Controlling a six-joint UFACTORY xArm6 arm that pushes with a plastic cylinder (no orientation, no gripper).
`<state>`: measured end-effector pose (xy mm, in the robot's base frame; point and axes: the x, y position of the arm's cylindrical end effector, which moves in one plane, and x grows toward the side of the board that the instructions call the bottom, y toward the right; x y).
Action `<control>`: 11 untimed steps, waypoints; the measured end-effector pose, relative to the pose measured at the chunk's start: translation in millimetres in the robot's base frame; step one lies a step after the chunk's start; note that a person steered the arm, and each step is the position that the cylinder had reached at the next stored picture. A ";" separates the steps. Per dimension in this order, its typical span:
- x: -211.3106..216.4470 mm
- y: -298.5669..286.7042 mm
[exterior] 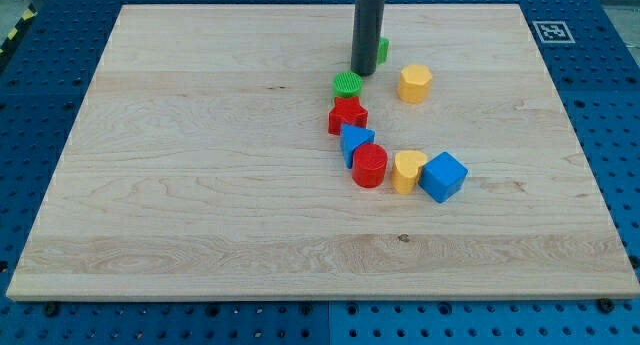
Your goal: Push the green star to the left side
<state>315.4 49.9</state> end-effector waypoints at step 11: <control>-62.3 -11.0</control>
